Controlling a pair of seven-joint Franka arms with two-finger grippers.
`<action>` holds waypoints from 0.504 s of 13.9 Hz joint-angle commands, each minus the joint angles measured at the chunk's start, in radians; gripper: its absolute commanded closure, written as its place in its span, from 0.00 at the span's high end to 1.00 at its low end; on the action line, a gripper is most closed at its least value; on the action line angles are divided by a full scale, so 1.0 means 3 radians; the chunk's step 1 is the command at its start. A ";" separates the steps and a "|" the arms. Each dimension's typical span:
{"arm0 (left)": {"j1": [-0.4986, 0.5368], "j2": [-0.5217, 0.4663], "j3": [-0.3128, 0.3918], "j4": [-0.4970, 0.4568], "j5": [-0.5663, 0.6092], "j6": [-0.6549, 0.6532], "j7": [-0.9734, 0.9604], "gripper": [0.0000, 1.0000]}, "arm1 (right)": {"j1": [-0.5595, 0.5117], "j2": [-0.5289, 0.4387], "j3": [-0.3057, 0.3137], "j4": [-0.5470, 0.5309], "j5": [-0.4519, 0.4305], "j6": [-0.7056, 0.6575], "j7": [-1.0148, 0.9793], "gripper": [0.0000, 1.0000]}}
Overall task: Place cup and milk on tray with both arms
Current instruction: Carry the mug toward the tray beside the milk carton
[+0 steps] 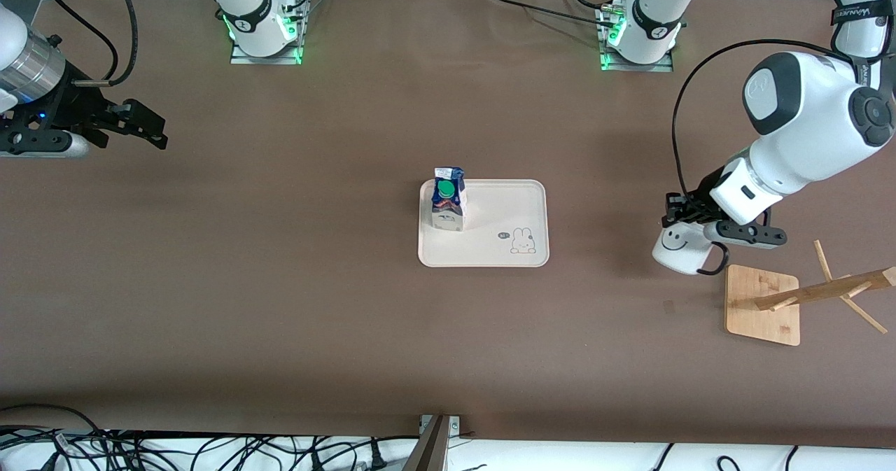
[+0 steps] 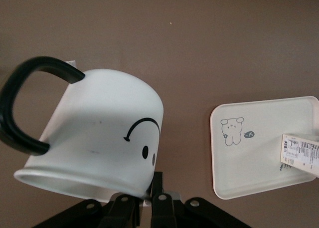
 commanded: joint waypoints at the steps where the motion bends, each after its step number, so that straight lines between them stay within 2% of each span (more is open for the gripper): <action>1: -0.0094 0.0208 -0.0028 0.0396 0.0037 -0.0338 0.0041 0.00 | -0.0030 0.0024 0.0002 0.0067 0.0014 -0.0042 0.0008 1.00; 3: -0.0237 0.0316 -0.0048 0.0590 0.0057 -0.0349 0.0311 0.00 | -0.0025 0.0024 0.0002 0.0067 0.0014 -0.0042 0.0008 1.00; 7: -0.0268 0.0373 -0.0104 0.0627 0.0012 -0.0369 0.0348 0.00 | -0.0025 0.0024 0.0008 0.0067 0.0019 -0.0037 0.0008 1.00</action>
